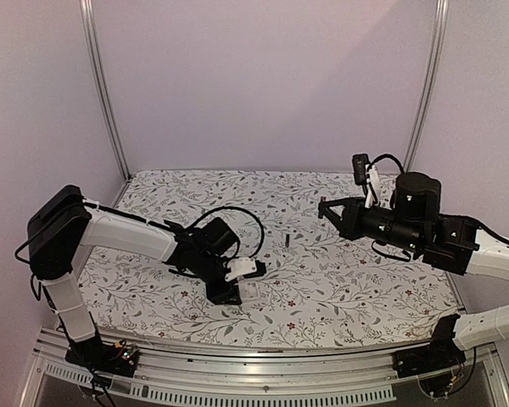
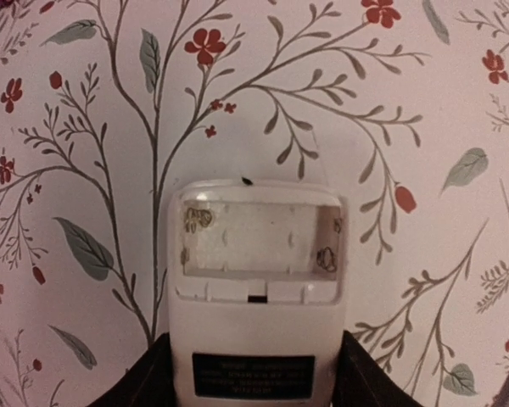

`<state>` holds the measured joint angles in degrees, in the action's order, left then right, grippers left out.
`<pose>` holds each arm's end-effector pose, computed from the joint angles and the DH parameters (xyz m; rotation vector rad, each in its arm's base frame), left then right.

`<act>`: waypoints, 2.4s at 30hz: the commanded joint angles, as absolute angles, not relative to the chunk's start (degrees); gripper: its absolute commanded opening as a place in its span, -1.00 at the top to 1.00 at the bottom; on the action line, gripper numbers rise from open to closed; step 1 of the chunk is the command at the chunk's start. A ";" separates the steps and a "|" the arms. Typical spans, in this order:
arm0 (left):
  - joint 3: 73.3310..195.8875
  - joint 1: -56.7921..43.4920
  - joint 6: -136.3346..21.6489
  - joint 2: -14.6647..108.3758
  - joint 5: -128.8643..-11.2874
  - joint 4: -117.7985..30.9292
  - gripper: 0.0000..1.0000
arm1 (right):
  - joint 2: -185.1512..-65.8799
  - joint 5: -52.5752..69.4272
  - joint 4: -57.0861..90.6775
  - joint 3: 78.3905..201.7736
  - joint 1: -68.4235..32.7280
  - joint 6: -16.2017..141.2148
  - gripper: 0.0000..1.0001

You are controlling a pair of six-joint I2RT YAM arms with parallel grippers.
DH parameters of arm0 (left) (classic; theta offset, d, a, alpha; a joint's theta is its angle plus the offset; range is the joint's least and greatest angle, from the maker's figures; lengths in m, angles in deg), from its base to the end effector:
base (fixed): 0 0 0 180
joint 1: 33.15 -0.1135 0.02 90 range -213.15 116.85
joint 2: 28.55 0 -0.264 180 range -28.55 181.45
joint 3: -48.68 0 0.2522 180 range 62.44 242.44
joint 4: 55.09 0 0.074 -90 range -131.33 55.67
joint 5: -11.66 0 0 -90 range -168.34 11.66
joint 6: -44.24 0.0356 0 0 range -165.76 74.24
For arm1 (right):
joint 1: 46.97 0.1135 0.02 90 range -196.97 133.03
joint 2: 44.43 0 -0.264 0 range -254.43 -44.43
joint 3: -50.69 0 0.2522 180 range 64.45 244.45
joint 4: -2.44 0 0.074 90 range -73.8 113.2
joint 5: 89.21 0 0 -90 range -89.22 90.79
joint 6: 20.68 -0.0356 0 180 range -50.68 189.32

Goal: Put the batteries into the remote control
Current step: Move the remote control without batteries to the center of the board.

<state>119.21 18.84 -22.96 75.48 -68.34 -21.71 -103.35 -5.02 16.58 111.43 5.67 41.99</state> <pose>0.2027 -0.2694 0.1301 1.7219 2.1710 -0.3774 0.1501 0.1907 0.3243 -0.3364 1.8482 0.8981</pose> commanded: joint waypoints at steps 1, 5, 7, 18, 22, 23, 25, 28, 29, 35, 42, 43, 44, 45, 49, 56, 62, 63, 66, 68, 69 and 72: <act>117.57 20.55 -23.80 79.53 -69.94 -17.57 -0.24 | -104.85 -6.62 24.04 113.10 4.34 37.85 1.00; 115.89 20.63 -23.88 75.79 -68.05 -18.96 -0.54 | -105.55 -6.01 27.60 113.74 4.27 35.36 1.00; 114.74 20.58 -24.44 73.48 -67.71 -19.08 -0.75 | -105.23 -5.75 28.87 113.56 4.27 34.27 1.00; 109.71 12.00 -23.12 70.09 -69.74 -18.43 -0.73 | -103.62 -3.06 30.24 108.75 4.35 32.29 1.00; 108.61 11.99 -23.82 68.81 -68.39 -17.98 -0.68 | -103.76 -2.59 30.10 108.42 4.38 32.81 1.00; 107.84 12.36 -24.01 68.49 -66.97 -18.35 -0.68 | -103.76 -2.83 30.09 108.35 4.36 33.10 1.00; 106.65 13.85 -24.30 68.71 -65.87 -19.33 -0.68 | -103.89 -3.15 30.24 108.46 4.36 34.03 1.00; 106.68 15.36 -24.58 71.05 -65.95 -19.48 -0.69 | -104.11 -3.07 30.88 108.81 4.35 34.63 1.00; 106.80 15.55 -24.62 72.01 -66.03 -19.51 -0.69 | -104.11 -2.86 31.00 108.83 4.36 34.61 1.00; 108.01 16.52 -24.48 75.89 -65.32 -19.17 -0.52 | -105.30 -1.03 31.75 109.41 4.35 33.78 1.00; 108.02 21.76 -24.51 75.88 -64.28 -19.35 -0.10 | -106.47 -2.53 33.10 110.55 4.39 32.64 1.00; 108.10 22.40 -24.55 76.17 -64.51 -19.43 -0.07 | -106.48 -2.85 33.22 110.71 4.40 32.40 1.00; 108.32 22.87 -24.54 76.58 -64.65 -19.44 -0.03 | -106.49 -3.15 33.25 110.82 4.36 32.21 1.00; 108.76 23.45 -24.64 77.06 -64.89 -19.45 0.00 | -106.49 -3.38 33.26 110.92 4.40 32.12 1.00; 111.94 27.02 -25.59 79.95 -66.20 -19.50 0.13 | -106.98 -3.93 34.44 111.57 4.39 31.58 1.00; 122.09 31.03 -28.94 86.55 -68.52 -21.96 0.17 | -107.42 -6.00 42.43 113.49 4.24 30.54 1.00; 128.29 32.33 -28.61 90.76 -66.98 -22.01 0.04 | -108.16 -4.16 43.97 113.67 0.96 31.78 1.00; 128.24 32.33 -28.65 90.73 -66.35 -22.18 -0.02 | -108.68 -3.87 43.83 113.73 0.59 32.07 1.00; 126.70 32.37 -28.33 89.79 -65.39 -22.55 -0.31 | -110.48 -2.55 42.97 114.08 0.40 32.90 1.00; 125.58 32.38 -28.39 88.44 -65.46 -22.63 -0.45 | -111.74 -0.07 41.80 113.91 0.40 33.32 1.00; 125.02 32.38 -28.67 87.70 -65.69 -22.84 -0.50 | -112.64 1.99 41.08 113.70 0.40 33.43 1.00; 122.81 32.33 -29.42 84.69 -66.40 -24.71 -0.59 | -114.48 5.39 39.97 113.25 0.40 33.01 1.00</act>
